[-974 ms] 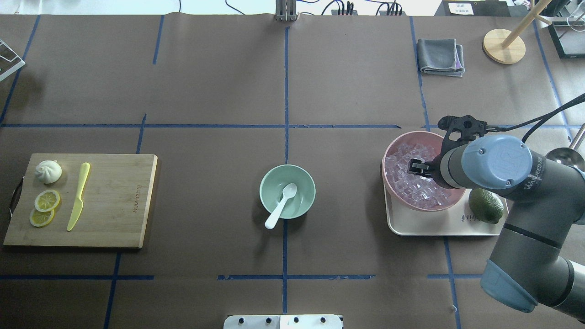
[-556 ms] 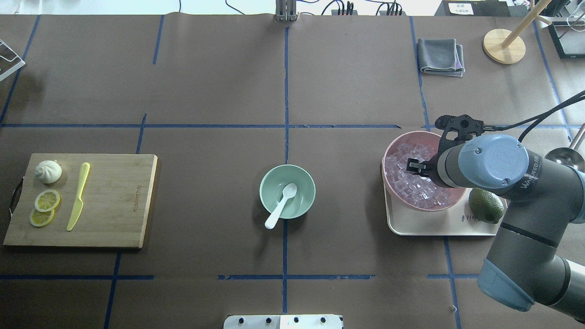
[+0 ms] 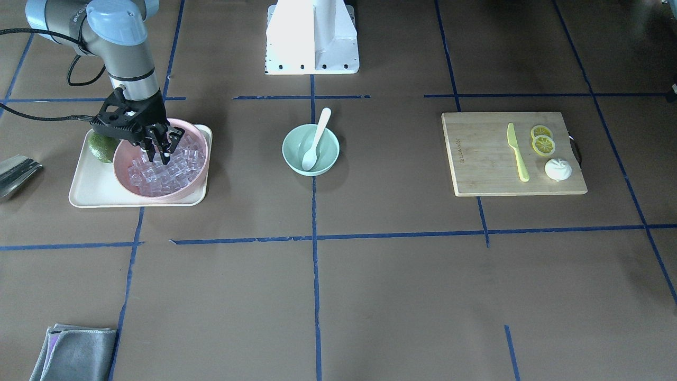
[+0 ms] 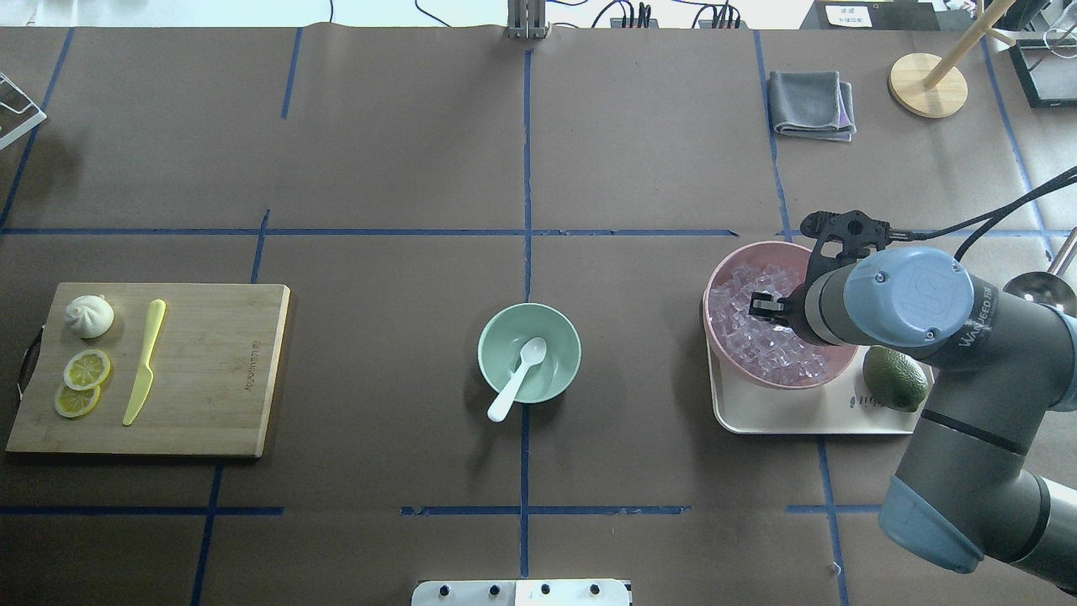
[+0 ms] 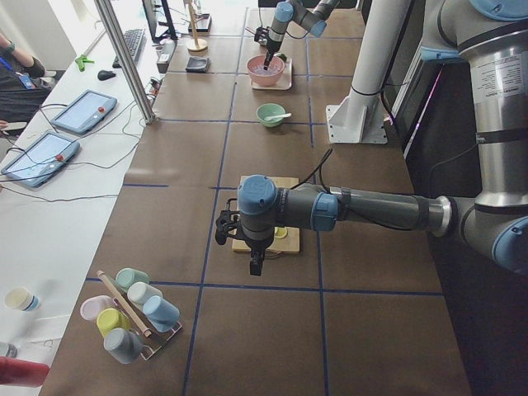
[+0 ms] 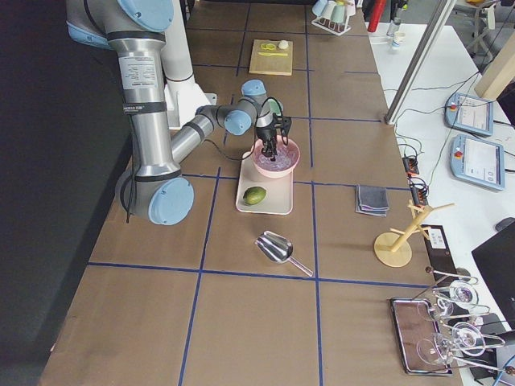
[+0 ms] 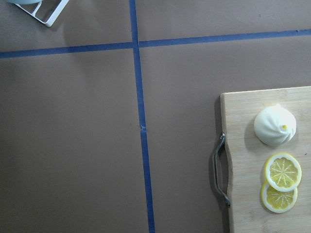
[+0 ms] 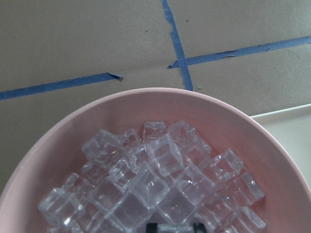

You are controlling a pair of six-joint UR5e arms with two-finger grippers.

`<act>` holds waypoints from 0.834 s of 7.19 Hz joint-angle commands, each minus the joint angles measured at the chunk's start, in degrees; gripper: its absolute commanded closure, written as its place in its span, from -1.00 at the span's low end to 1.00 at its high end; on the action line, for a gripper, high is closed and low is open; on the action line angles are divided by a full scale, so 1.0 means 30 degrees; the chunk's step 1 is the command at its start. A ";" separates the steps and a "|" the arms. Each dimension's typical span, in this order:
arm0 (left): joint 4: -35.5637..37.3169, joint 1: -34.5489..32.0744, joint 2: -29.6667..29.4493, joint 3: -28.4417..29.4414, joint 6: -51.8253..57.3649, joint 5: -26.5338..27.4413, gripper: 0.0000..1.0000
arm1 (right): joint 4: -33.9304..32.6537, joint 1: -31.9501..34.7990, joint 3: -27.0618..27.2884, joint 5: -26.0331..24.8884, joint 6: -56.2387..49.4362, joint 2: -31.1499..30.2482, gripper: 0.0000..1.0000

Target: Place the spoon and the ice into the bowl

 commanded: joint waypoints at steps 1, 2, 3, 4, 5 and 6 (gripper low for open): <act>0.0000 -0.0015 0.0204 -0.0145 0.0000 0.0000 -1.00 | -0.0111 0.0210 0.0662 0.0255 -0.0062 0.0001 0.95; 0.0000 -0.0044 0.0204 -0.0145 0.0000 0.0000 -1.00 | -0.0489 0.0212 0.0638 0.0316 -0.0091 0.1132 0.95; 0.0000 -0.0015 0.0204 -0.0116 0.0000 0.0000 -1.00 | -0.3364 -0.0049 0.0608 0.0316 -0.0063 0.3869 0.94; 0.0000 -0.0015 0.0204 -0.0144 0.0000 0.0000 -1.00 | -0.6351 -0.0603 0.0492 0.0171 0.0402 0.6681 0.92; 0.0000 -0.0015 0.0204 -0.0174 0.0000 0.0000 -1.00 | -0.6874 -0.1275 0.0288 0.0054 0.1189 0.7782 0.92; 0.0000 -0.0015 0.0175 -0.0174 0.0000 0.0000 -1.00 | -0.6822 -0.1978 -0.0352 -0.0035 0.1835 0.8809 0.92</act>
